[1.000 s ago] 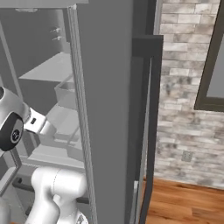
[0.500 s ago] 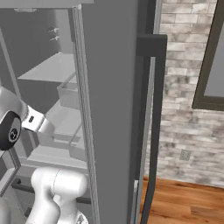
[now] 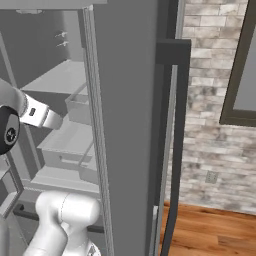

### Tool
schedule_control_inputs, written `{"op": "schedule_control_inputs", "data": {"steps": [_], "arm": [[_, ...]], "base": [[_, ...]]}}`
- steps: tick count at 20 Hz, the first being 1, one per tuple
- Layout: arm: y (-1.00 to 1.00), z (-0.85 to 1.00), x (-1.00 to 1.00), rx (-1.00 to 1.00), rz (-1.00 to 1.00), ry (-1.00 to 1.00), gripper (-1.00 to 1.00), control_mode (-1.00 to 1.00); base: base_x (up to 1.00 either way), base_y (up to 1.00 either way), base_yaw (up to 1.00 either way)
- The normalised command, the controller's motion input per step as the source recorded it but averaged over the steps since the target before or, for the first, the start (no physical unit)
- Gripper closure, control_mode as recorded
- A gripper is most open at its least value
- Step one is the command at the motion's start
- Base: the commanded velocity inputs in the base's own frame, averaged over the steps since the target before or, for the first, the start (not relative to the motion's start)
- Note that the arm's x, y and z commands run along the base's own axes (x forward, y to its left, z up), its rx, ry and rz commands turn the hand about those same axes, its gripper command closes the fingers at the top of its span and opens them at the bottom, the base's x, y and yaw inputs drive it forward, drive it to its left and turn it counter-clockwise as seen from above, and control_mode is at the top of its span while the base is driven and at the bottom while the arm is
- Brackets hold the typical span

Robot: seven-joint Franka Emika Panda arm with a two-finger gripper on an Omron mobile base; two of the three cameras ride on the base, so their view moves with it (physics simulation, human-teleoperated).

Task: Place one lime and one fish in each tupperware on the nearby counter, to pack two identical lunches.

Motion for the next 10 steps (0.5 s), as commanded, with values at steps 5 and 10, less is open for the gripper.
{"op": "schedule_control_inputs", "data": {"steps": [5,10], "arm": [[-0.37,0.67,0.07,-0.08,0.01,-0.11,-1.0,-1.0],[-0.32,0.34,0.46,-0.06,0.0,-0.08,-1.0,-1.0]], "base": [[0.0,0.0,0.0],[0.0,0.0,0.0]]}}
